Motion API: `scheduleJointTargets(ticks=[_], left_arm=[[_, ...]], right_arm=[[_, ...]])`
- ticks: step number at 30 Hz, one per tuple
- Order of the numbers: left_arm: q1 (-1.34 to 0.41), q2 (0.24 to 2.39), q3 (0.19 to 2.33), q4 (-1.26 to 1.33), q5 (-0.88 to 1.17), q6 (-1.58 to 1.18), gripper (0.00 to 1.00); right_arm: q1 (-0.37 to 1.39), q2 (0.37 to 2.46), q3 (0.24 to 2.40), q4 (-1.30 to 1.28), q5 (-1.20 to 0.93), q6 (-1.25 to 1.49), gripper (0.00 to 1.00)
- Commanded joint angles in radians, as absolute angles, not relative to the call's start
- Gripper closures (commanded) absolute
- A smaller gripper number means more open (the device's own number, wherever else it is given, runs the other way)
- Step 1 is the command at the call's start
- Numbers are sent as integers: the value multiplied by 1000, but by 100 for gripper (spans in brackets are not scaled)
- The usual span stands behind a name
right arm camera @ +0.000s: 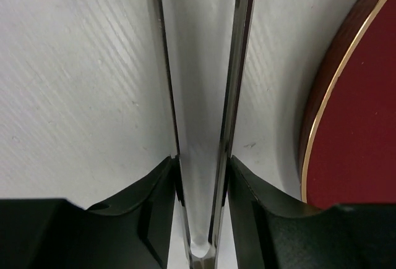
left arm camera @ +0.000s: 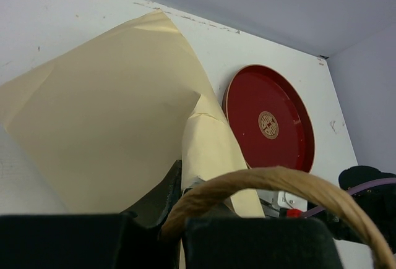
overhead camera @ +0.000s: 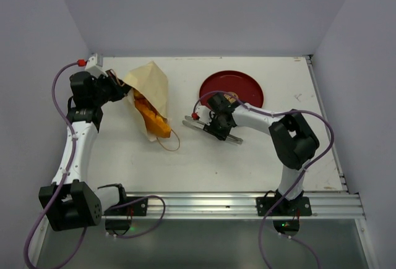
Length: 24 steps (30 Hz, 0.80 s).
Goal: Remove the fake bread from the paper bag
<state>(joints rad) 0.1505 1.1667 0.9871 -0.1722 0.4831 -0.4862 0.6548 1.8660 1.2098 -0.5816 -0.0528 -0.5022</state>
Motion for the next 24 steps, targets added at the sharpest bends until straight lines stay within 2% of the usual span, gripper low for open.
scheduleJointTargets(ticks=[1, 13, 19, 24], left_arm=[[167, 1149, 982, -166, 468, -486, 100], [166, 1137, 960, -158, 486, -492, 100], [166, 1127, 954, -163, 488, -491, 100], [166, 1123, 943, -156, 492, -492, 100]], right_arm=[[629, 1893, 1157, -451, -142, -514, 58], [566, 1891, 1069, -410, -207, -546, 36], [565, 1914, 1086, -459, -206, -561, 33], [563, 1927, 1068, -469, -210, -575, 34]])
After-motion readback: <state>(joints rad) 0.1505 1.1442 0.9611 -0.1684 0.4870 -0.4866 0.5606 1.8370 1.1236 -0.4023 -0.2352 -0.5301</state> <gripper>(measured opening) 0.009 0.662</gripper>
